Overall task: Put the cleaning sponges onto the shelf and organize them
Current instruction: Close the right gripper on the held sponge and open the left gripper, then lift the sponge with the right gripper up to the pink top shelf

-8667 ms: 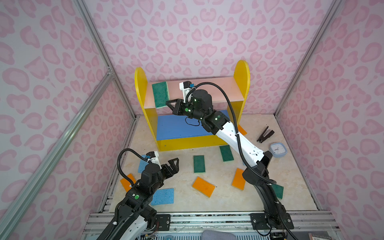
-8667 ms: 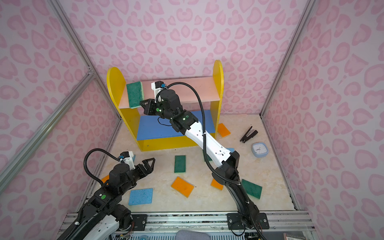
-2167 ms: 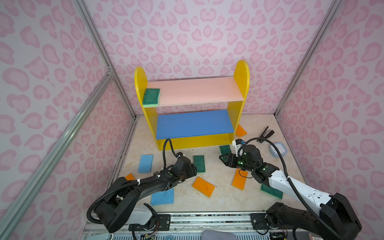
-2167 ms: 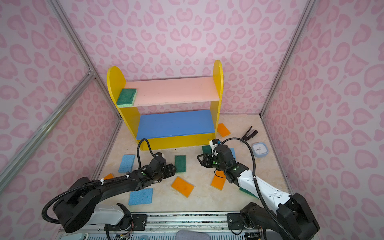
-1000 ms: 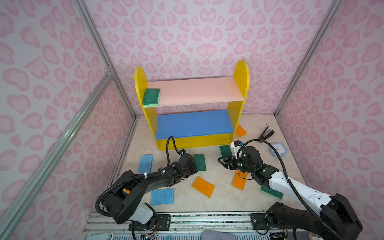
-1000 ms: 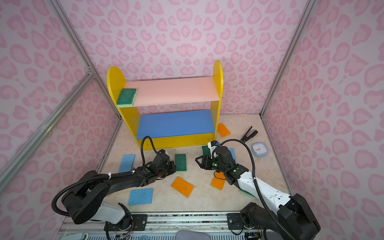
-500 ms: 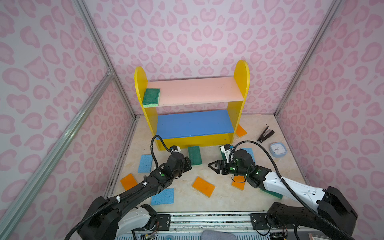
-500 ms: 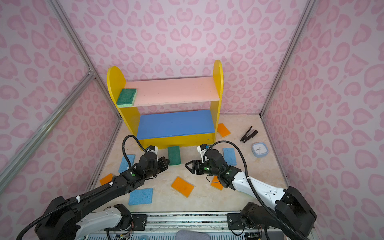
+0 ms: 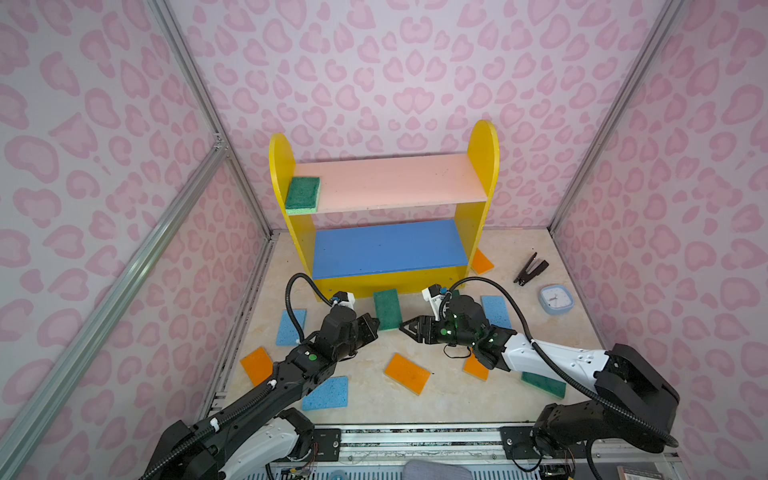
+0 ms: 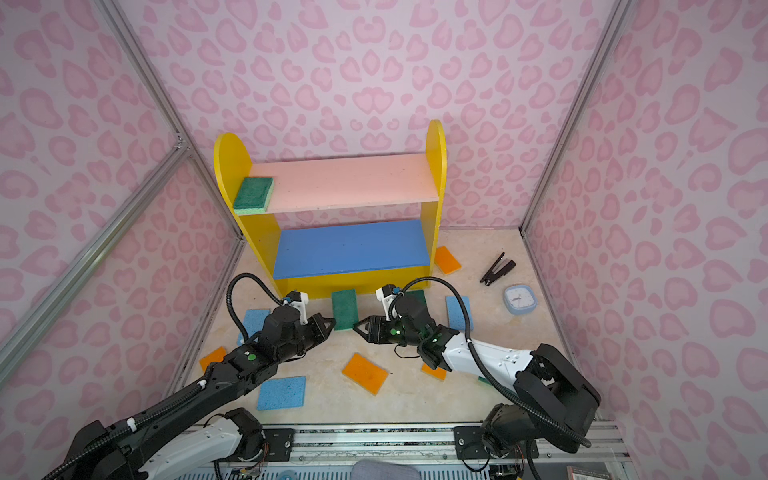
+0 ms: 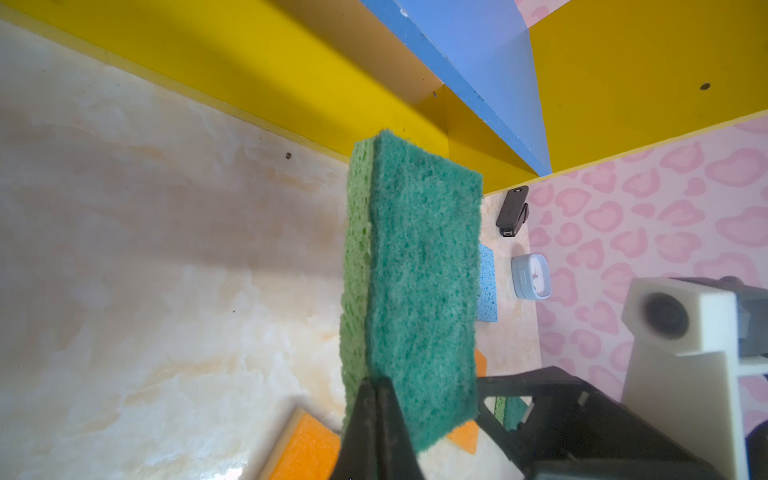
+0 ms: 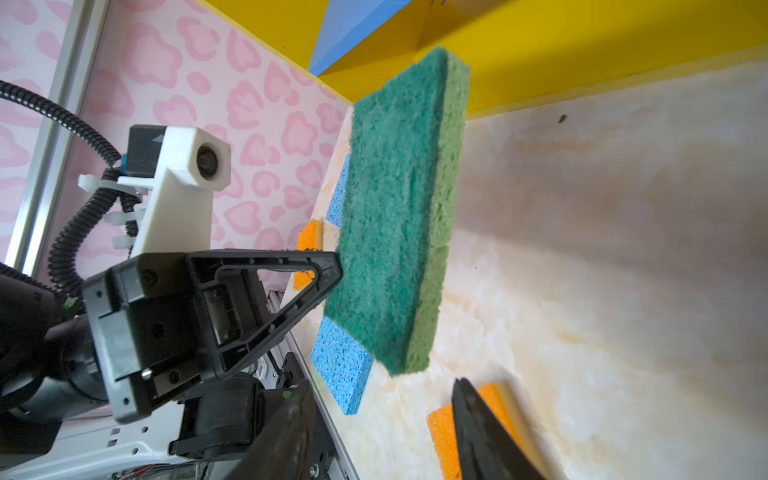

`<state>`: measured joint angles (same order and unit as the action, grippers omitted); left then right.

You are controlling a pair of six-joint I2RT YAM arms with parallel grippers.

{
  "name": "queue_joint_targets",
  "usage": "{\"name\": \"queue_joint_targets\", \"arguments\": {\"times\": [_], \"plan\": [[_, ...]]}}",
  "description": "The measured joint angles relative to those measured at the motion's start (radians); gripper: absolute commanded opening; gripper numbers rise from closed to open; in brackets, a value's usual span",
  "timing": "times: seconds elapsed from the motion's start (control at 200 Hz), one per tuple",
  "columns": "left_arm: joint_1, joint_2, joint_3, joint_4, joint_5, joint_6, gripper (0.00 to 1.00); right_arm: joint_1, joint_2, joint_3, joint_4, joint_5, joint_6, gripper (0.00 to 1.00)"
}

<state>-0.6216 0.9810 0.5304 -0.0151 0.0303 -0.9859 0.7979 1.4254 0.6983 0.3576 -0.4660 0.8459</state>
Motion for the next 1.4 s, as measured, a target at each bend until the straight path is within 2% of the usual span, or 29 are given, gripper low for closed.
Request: {"name": "queue_joint_targets", "arguments": {"times": [0.205, 0.325, 0.565, 0.705, 0.74, 0.89, 1.065, 1.4], "plan": [[0.007, -0.014, 0.000, -0.013, 0.016, -0.007, 0.04, -0.002, 0.038, 0.006, 0.043, -0.006, 0.008, 0.48], [0.009, -0.019, 0.000, -0.014, 0.023, -0.008, 0.04, -0.001, 0.057, 0.007, 0.060, -0.010, 0.016, 0.43], [0.009, -0.031, -0.009, -0.014, 0.024, -0.015, 0.04, -0.002, 0.079, 0.007, 0.103, -0.013, 0.027, 0.17], [0.009, -0.033, -0.020, -0.014, 0.022, -0.016, 0.04, -0.001, 0.082, 0.007, 0.118, -0.017, 0.034, 0.08], [0.009, -0.033, -0.021, -0.014, 0.023, -0.018, 0.15, -0.001, 0.082, 0.007, 0.119, -0.017, 0.037, 0.07], [0.009, -0.053, -0.029, -0.017, 0.018, -0.018, 1.00, 0.000, 0.065, 0.007, 0.115, -0.016, 0.037, 0.06], [0.009, -0.118, -0.029, -0.072, -0.031, -0.003, 0.98, 0.000, 0.015, 0.029, 0.053, -0.005, 0.014, 0.06], [0.023, -0.253, -0.119, -0.203, -0.169, 0.045, 0.99, 0.002, -0.115, 0.170, -0.212, 0.072, -0.130, 0.06]]}}
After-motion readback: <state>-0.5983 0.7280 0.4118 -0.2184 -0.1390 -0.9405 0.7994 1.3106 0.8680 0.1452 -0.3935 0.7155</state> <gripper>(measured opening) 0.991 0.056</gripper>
